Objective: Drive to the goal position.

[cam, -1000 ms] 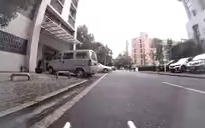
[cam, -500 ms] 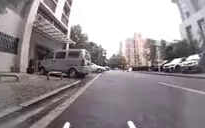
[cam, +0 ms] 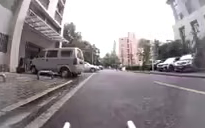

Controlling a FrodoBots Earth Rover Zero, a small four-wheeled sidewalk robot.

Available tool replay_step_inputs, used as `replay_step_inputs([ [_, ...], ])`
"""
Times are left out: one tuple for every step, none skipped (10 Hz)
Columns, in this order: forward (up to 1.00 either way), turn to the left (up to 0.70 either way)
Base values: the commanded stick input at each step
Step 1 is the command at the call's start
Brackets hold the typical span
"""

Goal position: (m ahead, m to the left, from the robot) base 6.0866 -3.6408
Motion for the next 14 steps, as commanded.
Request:
replay_step_inputs([
  [0.45,0.00],
  [0.45,0.00],
  [0.45,0.00],
  [0.45,0.00],
  [0.45,0.00],
  [0.45,0.00],
  [0.45,0.00],
  [0.45,0.00],
  [0.45,0.00],
  [0.45,0.00],
  [0.45,0.00],
  [0.45,0.00],
  [0.45,0.00],
  [0.45,0.00],
])
